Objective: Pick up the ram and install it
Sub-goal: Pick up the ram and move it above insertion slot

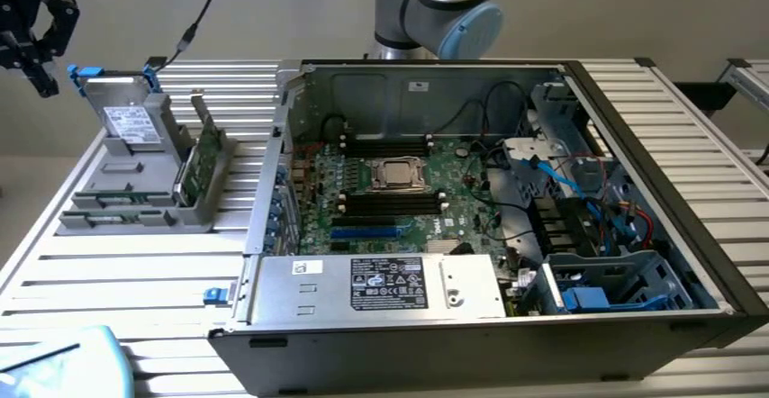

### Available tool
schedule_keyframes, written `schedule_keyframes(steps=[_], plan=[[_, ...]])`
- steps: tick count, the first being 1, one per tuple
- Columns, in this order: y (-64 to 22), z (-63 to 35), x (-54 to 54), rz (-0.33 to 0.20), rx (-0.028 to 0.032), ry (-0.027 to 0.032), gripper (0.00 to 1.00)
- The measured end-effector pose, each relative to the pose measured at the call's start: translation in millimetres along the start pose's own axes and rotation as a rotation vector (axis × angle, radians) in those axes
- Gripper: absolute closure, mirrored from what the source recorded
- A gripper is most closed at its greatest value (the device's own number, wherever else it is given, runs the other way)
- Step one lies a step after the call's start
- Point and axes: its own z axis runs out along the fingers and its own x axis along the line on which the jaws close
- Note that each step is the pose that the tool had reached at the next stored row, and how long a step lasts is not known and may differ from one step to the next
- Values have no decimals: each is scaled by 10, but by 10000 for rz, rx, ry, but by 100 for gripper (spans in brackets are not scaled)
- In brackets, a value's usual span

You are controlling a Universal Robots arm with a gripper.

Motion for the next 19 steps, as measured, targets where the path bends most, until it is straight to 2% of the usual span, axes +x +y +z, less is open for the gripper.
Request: schedule_keyframes(steps=[19], plan=[[0, 0, 0, -3437, 109, 388, 90]])
